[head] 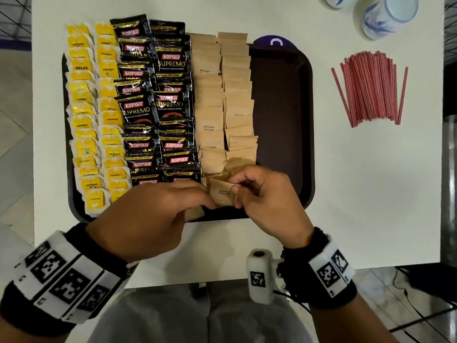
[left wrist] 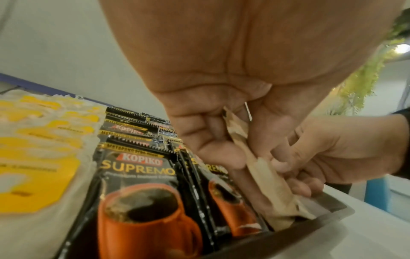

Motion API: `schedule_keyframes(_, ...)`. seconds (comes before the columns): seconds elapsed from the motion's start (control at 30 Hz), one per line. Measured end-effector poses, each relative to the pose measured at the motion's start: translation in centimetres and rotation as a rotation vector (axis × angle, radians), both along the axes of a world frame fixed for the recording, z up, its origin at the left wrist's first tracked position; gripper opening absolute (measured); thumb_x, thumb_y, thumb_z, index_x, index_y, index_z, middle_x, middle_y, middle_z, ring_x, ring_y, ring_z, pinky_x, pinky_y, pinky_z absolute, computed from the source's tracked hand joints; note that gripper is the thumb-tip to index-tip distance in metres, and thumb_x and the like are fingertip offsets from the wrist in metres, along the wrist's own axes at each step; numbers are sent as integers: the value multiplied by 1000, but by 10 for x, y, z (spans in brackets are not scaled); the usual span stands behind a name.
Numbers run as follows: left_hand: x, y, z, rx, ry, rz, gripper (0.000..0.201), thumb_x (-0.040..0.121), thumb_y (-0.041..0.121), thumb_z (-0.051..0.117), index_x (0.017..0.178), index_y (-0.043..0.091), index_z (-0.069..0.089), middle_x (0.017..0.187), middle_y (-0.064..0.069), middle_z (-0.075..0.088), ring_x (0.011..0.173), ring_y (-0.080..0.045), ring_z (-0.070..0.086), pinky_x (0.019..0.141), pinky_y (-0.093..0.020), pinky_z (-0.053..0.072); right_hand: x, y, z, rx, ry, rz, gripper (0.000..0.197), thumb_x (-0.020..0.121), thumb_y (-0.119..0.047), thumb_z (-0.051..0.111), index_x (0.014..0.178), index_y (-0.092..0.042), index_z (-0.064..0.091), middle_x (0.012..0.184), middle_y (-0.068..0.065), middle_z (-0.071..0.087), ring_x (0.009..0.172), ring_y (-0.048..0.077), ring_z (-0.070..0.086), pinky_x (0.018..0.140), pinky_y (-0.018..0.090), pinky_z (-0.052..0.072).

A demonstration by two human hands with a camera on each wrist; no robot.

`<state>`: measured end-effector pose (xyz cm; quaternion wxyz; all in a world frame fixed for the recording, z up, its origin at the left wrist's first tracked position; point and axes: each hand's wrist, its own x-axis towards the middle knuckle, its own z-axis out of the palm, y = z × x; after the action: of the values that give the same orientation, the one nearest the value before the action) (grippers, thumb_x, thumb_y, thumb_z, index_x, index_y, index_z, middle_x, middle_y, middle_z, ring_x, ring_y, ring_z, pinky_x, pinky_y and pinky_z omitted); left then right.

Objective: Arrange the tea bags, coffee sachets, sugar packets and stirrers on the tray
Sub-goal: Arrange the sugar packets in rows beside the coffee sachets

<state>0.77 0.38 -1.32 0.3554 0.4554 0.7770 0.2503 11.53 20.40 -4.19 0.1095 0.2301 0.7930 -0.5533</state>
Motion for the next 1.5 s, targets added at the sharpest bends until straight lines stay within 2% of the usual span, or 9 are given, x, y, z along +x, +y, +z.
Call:
schedule_keyframes(0.13,-1,1,6,84,-159,214,54,83,-6,50,117,34,65,117,20,60,103,3,58,77,-7,40,-3,-5,-2,123,20,85,15,86,-4,65,87,-15,74,90,-8,66,79,8,65,71,25,54)
schedule_keyframes(0.27,2,3,4,145,-328,483,48,87,-3,62,115,36,64,112,22,64,98,-2,64,78,-21,53,-5,-9,-6,211,72,86,19,83,-1,71,97,-12,76,108,-11,61,81,2,63,75,16,52)
schedule_keyframes(0.47,7,17,6,234,-539,715,37,86,-4,65,112,22,64,101,5,70,81,-8,71,61,-12,52,-2,-3,1,245,94,-46,32,85,-6,72,113,-20,72,92,-21,52,77,2,57,72,9,45)
schedule_keyframes(0.7,10,26,2,238,-562,691,37,85,-2,67,113,22,61,109,8,67,88,-11,71,67,-22,58,-4,-10,12,-191,57,-126,24,86,-11,77,106,-23,73,82,-1,65,70,21,62,70,50,58)
schedule_keyframes(0.87,14,30,-6,238,-560,707,24,88,3,66,104,20,63,102,2,69,90,-20,71,72,-37,61,-2,-8,6,-290,12,-225,17,85,-2,75,90,-17,70,73,-15,64,69,5,61,69,32,58)
schedule_keyframes(1.0,17,35,-5,243,-767,854,14,96,5,53,99,13,63,102,-4,69,95,-25,70,72,-39,60,0,-3,7,-409,-26,-264,8,88,1,71,93,-5,69,81,11,69,67,17,66,55,19,49)
schedule_keyframes(1.1,16,37,-4,228,-818,914,16,98,7,50,96,12,65,96,-6,69,90,-24,70,67,-39,60,-1,-1,8,-432,-20,-291,8,88,0,71,91,-6,68,76,12,69,61,17,66,50,22,46)
schedule_keyframes(1.3,14,38,-7,148,-552,844,15,96,9,56,97,18,69,79,-3,71,49,-9,53,44,-22,44,2,5,8,-446,12,-376,9,88,2,69,91,-7,68,73,4,68,57,13,63,51,27,48)
schedule_keyframes(1.5,17,39,-5,131,-485,809,9,92,8,62,96,14,68,82,7,72,55,-13,66,50,-26,54,7,9,14,-491,2,-337,17,89,7,66,91,-10,64,82,3,72,63,25,70,47,25,48)
